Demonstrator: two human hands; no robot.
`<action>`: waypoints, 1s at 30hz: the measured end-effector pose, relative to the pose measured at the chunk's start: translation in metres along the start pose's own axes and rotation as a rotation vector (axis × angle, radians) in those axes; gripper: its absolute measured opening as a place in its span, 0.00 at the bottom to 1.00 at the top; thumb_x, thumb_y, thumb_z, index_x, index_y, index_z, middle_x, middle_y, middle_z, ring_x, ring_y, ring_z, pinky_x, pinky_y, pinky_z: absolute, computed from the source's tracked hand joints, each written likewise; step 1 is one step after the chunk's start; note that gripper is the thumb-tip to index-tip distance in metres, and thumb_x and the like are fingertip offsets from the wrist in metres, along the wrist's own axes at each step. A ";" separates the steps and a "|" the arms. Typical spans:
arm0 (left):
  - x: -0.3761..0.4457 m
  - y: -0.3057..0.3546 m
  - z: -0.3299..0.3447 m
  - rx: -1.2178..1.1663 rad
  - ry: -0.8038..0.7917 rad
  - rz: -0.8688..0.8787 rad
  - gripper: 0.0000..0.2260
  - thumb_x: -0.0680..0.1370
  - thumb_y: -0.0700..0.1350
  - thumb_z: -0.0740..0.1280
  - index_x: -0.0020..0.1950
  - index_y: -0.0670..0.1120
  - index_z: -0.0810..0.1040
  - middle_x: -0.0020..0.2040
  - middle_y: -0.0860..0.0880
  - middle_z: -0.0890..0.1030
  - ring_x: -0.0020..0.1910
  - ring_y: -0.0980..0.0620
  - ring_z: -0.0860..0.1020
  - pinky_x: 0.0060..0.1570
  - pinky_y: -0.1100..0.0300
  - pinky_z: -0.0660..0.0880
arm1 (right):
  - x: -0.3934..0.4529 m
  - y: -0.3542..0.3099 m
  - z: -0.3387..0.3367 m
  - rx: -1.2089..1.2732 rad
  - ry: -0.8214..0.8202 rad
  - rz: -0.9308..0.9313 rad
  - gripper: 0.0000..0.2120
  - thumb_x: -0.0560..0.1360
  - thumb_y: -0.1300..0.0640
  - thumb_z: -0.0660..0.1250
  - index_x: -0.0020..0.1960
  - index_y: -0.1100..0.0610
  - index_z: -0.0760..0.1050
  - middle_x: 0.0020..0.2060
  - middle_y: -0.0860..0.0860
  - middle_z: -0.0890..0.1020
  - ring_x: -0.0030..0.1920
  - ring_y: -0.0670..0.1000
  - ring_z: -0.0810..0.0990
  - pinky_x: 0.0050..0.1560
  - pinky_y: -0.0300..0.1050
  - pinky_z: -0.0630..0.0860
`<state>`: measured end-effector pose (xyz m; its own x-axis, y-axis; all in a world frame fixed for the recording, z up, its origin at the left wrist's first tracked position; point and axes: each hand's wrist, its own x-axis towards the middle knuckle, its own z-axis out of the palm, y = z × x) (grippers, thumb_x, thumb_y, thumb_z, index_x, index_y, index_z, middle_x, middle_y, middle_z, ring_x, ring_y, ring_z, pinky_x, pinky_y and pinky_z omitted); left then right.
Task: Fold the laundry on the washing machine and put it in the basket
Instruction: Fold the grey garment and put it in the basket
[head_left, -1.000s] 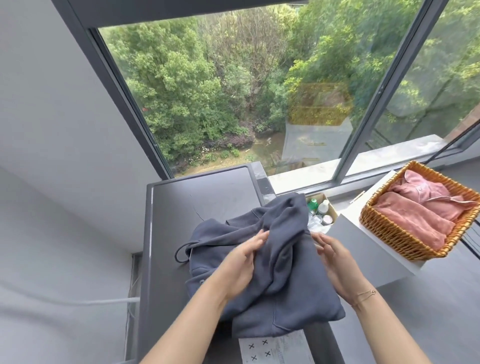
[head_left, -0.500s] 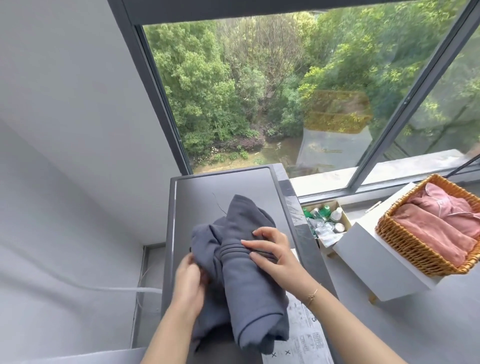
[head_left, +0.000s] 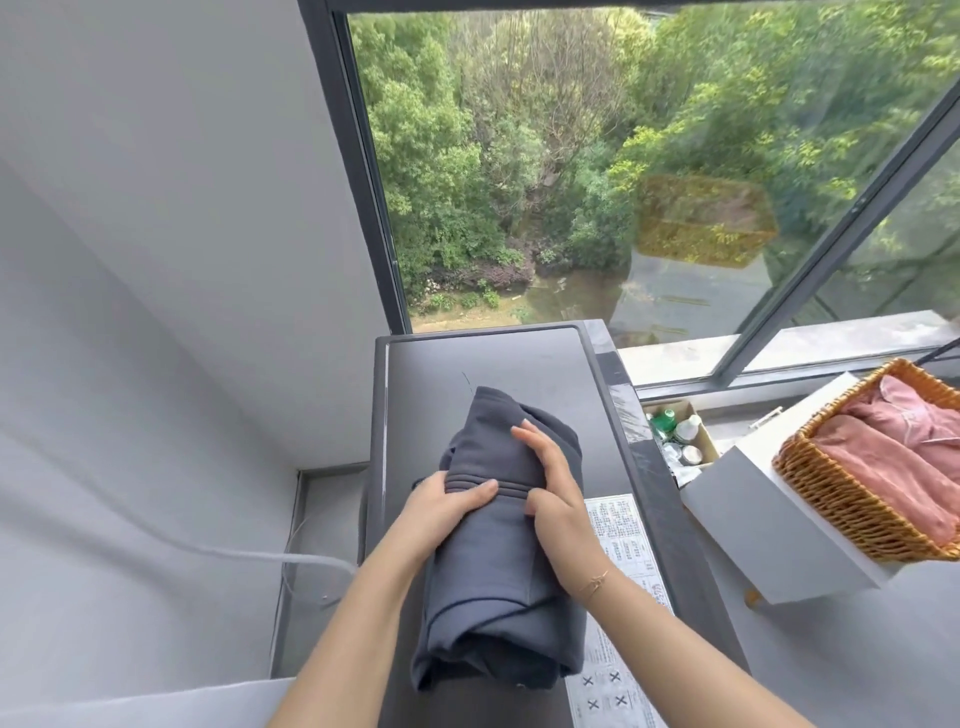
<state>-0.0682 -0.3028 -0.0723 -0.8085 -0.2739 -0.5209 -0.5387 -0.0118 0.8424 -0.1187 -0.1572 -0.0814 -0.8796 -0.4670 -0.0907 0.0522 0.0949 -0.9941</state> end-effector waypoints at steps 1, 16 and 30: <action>0.003 0.002 -0.001 0.031 0.028 0.006 0.20 0.62 0.57 0.73 0.50 0.48 0.83 0.48 0.51 0.85 0.51 0.53 0.82 0.58 0.51 0.76 | 0.002 -0.001 -0.003 0.024 -0.005 0.022 0.34 0.61 0.66 0.52 0.64 0.48 0.72 0.70 0.40 0.67 0.71 0.35 0.61 0.75 0.45 0.56; 0.006 -0.020 -0.015 -0.135 0.002 -0.214 0.22 0.79 0.51 0.65 0.70 0.45 0.63 0.59 0.47 0.78 0.52 0.53 0.79 0.46 0.62 0.76 | 0.016 0.036 0.005 -1.081 -0.035 -0.198 0.28 0.76 0.41 0.44 0.71 0.45 0.69 0.73 0.46 0.66 0.75 0.48 0.58 0.73 0.50 0.40; -0.079 -0.075 -0.008 -0.127 0.120 -0.571 0.41 0.55 0.63 0.81 0.62 0.47 0.73 0.57 0.48 0.81 0.54 0.47 0.81 0.51 0.53 0.80 | 0.085 -0.020 0.006 -1.198 -0.399 -0.004 0.16 0.72 0.37 0.66 0.49 0.47 0.79 0.52 0.50 0.73 0.61 0.54 0.69 0.59 0.48 0.63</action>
<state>0.0382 -0.2877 -0.0927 -0.3625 -0.2973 -0.8833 -0.8417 -0.3025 0.4473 -0.1912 -0.2041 -0.0696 -0.6641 -0.6816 -0.3072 -0.5941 0.7306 -0.3366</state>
